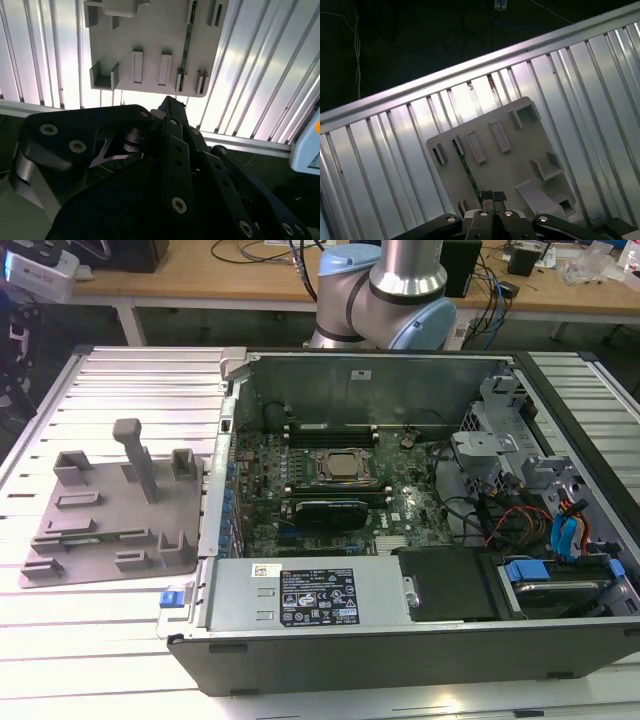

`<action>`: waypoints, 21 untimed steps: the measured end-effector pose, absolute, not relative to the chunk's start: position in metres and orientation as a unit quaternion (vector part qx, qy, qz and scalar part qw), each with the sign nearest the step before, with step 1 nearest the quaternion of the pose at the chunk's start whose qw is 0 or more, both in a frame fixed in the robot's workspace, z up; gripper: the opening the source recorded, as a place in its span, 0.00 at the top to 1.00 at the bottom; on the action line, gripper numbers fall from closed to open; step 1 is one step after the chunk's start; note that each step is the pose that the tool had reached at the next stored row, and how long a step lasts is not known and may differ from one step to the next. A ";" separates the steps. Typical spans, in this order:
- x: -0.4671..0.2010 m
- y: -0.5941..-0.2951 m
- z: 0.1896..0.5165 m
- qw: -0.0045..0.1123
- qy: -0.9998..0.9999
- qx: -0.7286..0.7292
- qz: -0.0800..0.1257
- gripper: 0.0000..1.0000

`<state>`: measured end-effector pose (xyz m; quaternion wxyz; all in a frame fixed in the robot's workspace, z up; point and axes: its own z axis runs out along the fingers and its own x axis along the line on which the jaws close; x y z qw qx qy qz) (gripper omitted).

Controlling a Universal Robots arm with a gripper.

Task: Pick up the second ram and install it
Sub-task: 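Pick up the second ram and move it above second insertion slot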

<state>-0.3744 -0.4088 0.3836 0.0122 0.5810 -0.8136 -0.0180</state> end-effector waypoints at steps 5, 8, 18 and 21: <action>-0.374 -0.409 0.384 0.013 -0.775 0.632 -0.017 0.92; -0.374 -0.409 0.384 0.014 -0.763 0.647 -0.017 0.92; -0.374 -0.409 0.384 0.015 -0.698 0.716 -0.016 0.92; -0.374 -0.409 0.384 0.016 -0.668 0.744 -0.015 0.92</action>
